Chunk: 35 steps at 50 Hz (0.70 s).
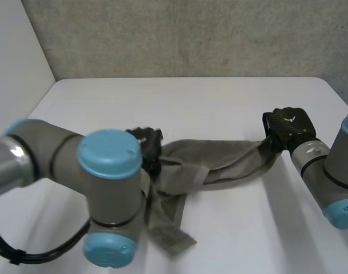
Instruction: Fold the towel.
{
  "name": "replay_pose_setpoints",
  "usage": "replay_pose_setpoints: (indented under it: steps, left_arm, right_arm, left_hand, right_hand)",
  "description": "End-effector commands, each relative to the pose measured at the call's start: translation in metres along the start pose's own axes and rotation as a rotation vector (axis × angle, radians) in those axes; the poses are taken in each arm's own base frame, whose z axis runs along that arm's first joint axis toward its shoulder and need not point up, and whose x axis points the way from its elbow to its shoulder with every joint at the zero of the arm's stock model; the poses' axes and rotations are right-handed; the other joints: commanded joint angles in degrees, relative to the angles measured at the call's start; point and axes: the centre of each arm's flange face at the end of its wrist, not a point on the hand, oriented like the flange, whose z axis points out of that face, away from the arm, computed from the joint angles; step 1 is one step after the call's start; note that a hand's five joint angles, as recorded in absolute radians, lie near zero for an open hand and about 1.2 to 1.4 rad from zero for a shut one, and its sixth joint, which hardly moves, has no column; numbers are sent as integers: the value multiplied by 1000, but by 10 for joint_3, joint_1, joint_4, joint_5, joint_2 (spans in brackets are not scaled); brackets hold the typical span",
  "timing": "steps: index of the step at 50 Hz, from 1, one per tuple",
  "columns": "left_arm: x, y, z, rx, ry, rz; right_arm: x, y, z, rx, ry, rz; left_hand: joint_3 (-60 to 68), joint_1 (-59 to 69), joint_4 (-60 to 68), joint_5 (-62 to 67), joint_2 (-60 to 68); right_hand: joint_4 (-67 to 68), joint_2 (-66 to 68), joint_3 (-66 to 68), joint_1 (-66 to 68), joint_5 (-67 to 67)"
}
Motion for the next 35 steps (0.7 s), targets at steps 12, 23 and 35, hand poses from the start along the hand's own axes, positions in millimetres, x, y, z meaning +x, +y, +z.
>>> replay_pose_setpoints:
  steps: [12, 23, 35]
  left_arm:
    - [-58, -169, -95, 275, 161, -75]
    - [-115, -153, -71, -37, 32, 60]
    - [-115, -86, 15, -260, 66, 198]
  right_arm:
    - [41, -153, -95, 122, -11, -74]
    - [38, -177, -131, 128, -35, -192]
    - [-27, -143, -87, 19, -247, -216]
  left_hand:
    - [138, 142, 138, 144, 136]
    - [138, 142, 138, 144, 136]
    - [138, 142, 138, 144, 136]
  right_hand:
    - [32, 53, 45, 33, 31]
    - [32, 53, 45, 33, 31]
    - [32, 53, 45, 33, 31]
